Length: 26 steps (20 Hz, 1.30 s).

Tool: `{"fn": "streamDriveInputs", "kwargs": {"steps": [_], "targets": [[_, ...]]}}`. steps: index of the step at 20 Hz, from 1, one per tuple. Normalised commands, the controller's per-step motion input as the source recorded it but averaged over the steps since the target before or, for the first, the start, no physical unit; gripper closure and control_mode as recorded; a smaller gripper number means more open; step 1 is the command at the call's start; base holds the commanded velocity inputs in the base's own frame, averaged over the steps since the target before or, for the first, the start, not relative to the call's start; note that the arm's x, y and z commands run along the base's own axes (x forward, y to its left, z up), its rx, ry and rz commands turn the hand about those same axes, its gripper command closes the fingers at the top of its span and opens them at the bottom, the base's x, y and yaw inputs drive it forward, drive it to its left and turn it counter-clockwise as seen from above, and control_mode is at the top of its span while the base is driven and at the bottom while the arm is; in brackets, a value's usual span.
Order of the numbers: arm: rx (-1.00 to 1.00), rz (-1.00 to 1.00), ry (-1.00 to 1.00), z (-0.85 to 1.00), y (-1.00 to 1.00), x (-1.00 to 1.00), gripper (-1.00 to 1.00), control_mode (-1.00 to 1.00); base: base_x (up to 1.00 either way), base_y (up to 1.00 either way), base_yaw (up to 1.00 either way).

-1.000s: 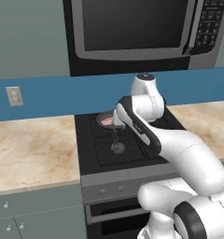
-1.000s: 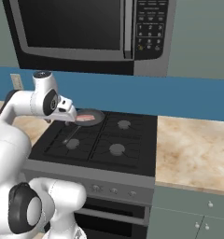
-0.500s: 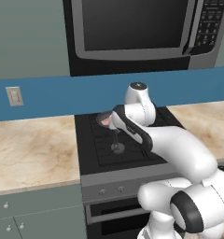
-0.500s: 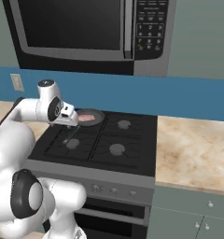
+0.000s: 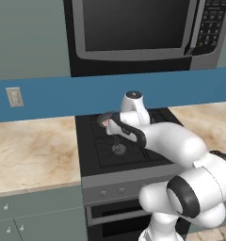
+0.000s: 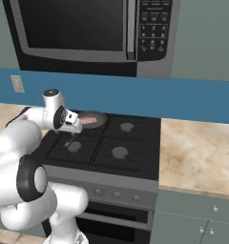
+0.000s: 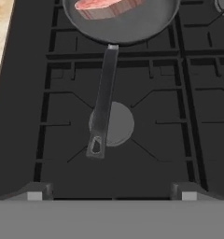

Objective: Pick up the pan with the steak in it and place it on the dining table. Then place the steak on the plate.

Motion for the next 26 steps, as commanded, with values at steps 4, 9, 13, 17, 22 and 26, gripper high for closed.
{"fn": "streamDriveInputs", "kwargs": {"steps": [4,9,13,17,22,26], "targets": [[0.0,-0.02,0.0,-0.38,0.04,0.34,-1.0,-1.0,0.0,0.0,0.0],[0.0,-0.02,0.0,-0.35,0.01,0.36,-1.0,-1.0,0.0,0.0,0.0],[0.0,-0.02,0.0,-0.36,0.06,0.35,-1.0,-1.0,0.0,0.0,0.0],[0.0,-0.02,0.0,-0.32,0.11,0.33,-1.0,-1.0,0.0,0.0,0.0],[0.0,-0.02,0.0,-0.28,0.1,0.34,-1.0,-1.0,0.0,0.0,0.0],[0.0,0.0,0.0,-0.07,0.01,0.13,-1.0,-1.0,0.0,0.0,0.0]]}}
